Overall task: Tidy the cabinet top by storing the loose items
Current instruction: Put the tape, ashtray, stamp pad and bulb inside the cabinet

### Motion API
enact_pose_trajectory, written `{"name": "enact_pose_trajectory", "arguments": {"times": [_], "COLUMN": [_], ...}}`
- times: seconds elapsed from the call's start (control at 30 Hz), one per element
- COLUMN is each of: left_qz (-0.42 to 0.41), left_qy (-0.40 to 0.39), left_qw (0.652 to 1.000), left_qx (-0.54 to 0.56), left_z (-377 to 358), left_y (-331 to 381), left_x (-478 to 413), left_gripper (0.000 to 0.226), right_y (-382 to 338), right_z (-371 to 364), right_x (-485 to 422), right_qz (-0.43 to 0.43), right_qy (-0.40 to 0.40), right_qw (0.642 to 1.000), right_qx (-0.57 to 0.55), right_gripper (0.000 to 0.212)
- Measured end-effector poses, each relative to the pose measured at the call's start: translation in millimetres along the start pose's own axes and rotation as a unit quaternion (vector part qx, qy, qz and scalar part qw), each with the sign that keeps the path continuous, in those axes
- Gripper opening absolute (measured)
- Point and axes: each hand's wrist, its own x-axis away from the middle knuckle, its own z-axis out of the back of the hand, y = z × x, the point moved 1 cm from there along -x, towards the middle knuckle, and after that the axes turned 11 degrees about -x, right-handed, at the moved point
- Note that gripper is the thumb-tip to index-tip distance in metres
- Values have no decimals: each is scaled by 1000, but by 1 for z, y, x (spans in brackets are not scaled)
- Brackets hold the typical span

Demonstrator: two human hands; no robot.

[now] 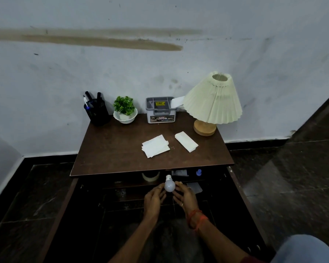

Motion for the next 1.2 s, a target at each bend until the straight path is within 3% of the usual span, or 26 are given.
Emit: {"name": "enact_pose_trajectory", "arguments": {"times": [0.3,0.6,0.8,1.2], "left_qz": [26,38,33,29], "left_qy": [12,57,69,63], "left_qw": [999,997,995,995], "left_qx": [33,37,58,65], "left_z": [-12,-22,-22,-20], "left_y": [-2,-23,-25,-28], "left_x": [-58,-119,-132,-119], "left_gripper": [24,22,30,24], "right_y": [-3,2,7,5], "right_z": [-6,-11,-14,-18], "right_x": [-57,-114,-125,-102], "right_qz": [-6,-21,-24,-13], "right_qy": [9,24,48,29], "right_qw": [1000,999,999,999], "right_qx": [5,23,-7,-19], "right_gripper": [22,25,26,19]}}
